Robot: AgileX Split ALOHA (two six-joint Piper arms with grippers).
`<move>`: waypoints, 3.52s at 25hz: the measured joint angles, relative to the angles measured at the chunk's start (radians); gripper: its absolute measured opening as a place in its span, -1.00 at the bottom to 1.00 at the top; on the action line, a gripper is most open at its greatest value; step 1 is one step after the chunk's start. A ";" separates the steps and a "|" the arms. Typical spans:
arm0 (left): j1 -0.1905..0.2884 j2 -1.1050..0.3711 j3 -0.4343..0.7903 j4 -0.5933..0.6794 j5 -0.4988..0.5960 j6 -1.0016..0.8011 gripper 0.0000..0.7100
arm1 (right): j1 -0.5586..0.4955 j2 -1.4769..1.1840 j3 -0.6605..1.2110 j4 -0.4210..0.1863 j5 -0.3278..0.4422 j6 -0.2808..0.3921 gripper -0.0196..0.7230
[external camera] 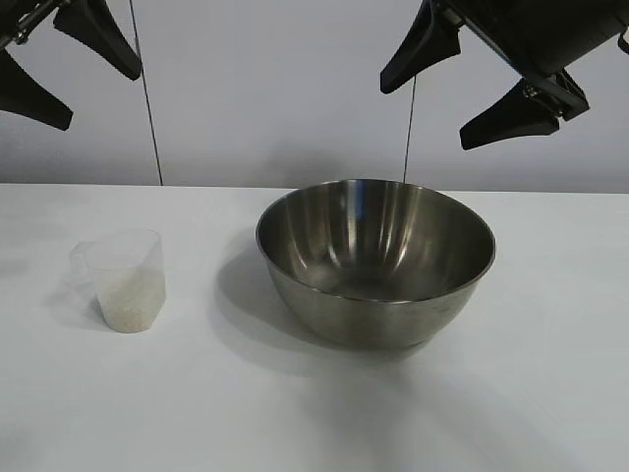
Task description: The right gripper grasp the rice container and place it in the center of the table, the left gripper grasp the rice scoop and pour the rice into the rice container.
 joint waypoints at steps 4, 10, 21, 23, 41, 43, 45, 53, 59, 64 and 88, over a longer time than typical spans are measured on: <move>0.000 0.000 0.000 0.000 0.000 0.000 0.70 | 0.000 0.000 0.000 0.000 0.000 0.000 0.92; 0.000 0.000 0.000 0.000 -0.001 0.000 0.70 | 0.000 0.000 0.000 -0.040 -0.002 0.000 0.92; 0.000 0.000 0.000 0.000 -0.001 0.000 0.70 | 0.000 0.074 -0.002 -0.541 -0.008 0.359 0.92; 0.000 0.000 0.000 0.000 -0.001 0.000 0.70 | 0.005 0.117 -0.002 -0.544 -0.016 0.366 0.92; 0.000 0.000 0.000 0.000 -0.001 0.000 0.70 | 0.081 0.343 -0.003 -0.540 -0.169 0.441 -0.36; 0.000 0.000 0.000 0.000 -0.001 0.000 0.70 | 0.081 0.344 -0.004 -0.535 -0.173 0.452 -0.35; 0.000 0.000 0.000 0.000 -0.001 0.000 0.70 | 0.081 0.344 -0.004 -0.529 -0.173 0.456 -0.35; 0.000 0.000 0.000 0.000 -0.001 0.000 0.70 | 0.081 0.302 -0.020 -0.477 -0.159 0.457 -0.38; 0.000 0.000 0.000 0.000 -0.001 0.000 0.70 | 0.081 0.293 -0.032 -0.452 -0.124 0.457 -0.39; 0.000 0.000 0.000 0.000 -0.001 0.000 0.70 | 0.081 0.293 -0.032 -0.403 -0.107 0.441 -0.39; 0.000 0.000 0.000 0.000 -0.001 0.000 0.70 | 0.083 0.239 -0.032 -0.186 -0.054 0.278 -0.40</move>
